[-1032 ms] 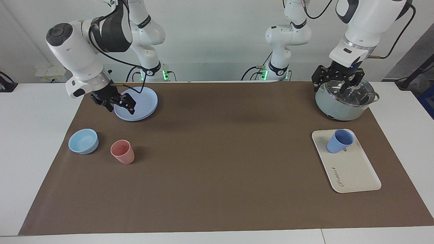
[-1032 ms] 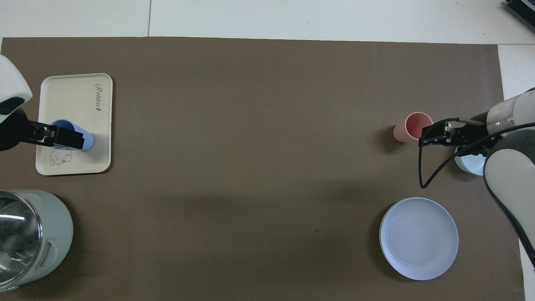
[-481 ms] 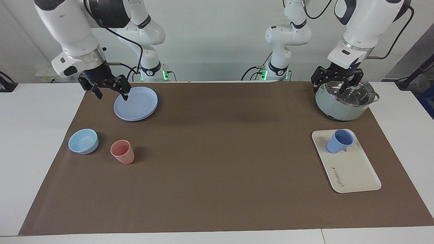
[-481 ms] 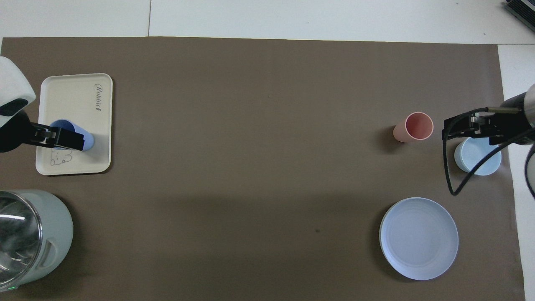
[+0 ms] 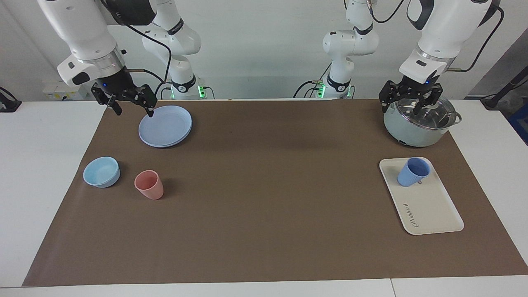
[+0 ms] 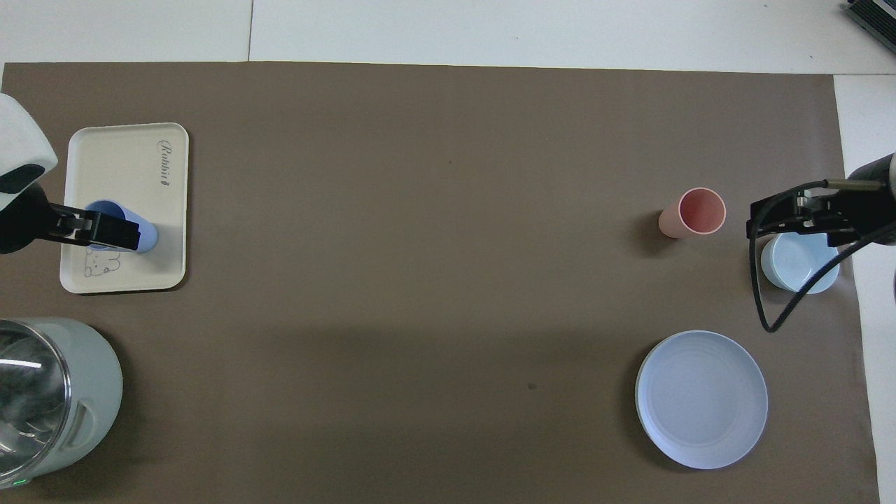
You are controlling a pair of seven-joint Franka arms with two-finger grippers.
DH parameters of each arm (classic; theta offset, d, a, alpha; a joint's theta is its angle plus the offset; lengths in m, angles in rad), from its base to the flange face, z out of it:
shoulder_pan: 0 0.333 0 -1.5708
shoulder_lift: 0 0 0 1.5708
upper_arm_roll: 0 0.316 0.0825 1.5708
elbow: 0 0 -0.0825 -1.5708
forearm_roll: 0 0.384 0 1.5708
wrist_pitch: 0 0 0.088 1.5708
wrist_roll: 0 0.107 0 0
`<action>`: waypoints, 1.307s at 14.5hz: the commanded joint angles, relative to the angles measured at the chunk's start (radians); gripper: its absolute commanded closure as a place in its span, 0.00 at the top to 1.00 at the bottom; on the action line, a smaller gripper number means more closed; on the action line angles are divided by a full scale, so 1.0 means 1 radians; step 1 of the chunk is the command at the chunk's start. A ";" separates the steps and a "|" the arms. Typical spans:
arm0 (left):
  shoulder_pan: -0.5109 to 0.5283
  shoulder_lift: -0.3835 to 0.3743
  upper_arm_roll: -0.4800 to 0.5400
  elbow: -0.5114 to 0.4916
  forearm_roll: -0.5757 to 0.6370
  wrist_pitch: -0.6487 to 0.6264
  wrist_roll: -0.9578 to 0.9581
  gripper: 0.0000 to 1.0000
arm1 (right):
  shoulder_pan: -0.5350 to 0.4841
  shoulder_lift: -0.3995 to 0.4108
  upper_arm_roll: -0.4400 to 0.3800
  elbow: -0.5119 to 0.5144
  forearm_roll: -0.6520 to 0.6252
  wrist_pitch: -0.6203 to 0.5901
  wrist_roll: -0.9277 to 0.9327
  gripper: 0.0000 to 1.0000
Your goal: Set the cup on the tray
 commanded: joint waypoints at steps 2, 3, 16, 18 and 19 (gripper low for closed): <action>-0.001 -0.028 0.005 -0.003 0.014 0.006 -0.007 1.00 | -0.001 -0.005 0.005 -0.006 -0.035 -0.023 -0.019 1.00; -0.001 -0.029 0.005 -0.011 0.014 0.009 -0.005 1.00 | 0.008 -0.006 0.005 -0.008 -0.035 -0.023 -0.019 1.00; 0.002 -0.032 0.007 -0.017 0.014 0.003 -0.011 1.00 | 0.019 -0.009 0.009 -0.014 -0.041 -0.020 -0.019 1.00; 0.002 -0.032 0.007 -0.017 0.014 0.003 -0.011 1.00 | 0.019 -0.009 0.009 -0.014 -0.043 -0.020 -0.019 1.00; 0.002 -0.032 0.008 -0.017 0.014 0.003 -0.011 1.00 | 0.019 -0.009 0.009 -0.014 -0.041 -0.020 -0.019 1.00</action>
